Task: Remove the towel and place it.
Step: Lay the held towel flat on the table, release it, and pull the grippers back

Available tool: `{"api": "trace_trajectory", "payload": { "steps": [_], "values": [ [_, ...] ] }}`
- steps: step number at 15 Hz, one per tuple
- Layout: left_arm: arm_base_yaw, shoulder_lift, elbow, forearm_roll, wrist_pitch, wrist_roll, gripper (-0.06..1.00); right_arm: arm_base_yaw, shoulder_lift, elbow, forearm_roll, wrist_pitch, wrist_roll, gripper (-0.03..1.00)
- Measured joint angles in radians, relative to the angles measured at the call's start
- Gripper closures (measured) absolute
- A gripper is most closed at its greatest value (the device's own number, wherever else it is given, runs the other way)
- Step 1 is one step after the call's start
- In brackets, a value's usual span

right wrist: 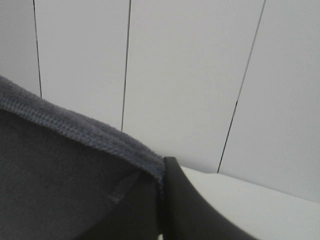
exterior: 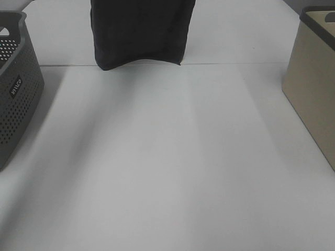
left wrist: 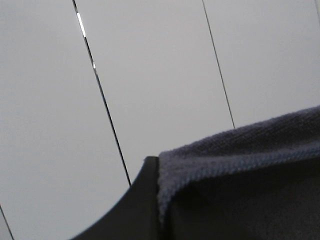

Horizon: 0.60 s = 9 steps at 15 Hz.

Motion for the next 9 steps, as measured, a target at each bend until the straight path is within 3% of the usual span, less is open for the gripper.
{"api": "trace_trajectory", "payload": {
  "steps": [4,5,8,9],
  "values": [
    [-0.006,0.007,0.000,-0.044,0.201,0.009,0.94,0.000,0.006,0.000,0.004,0.165,0.001,0.95],
    [-0.025,-0.018,0.000,-0.121,0.442,0.077,0.94,0.000,-0.006,0.000,0.005,0.335,0.019,0.95],
    [-0.041,-0.076,0.000,-0.251,0.876,0.139,0.94,0.000,-0.063,0.000,0.037,0.636,0.055,0.95],
    [-0.043,-0.097,0.000,-0.296,1.006,0.144,0.94,0.001,-0.092,0.003,0.055,0.696,0.083,0.95]
  ]
}}
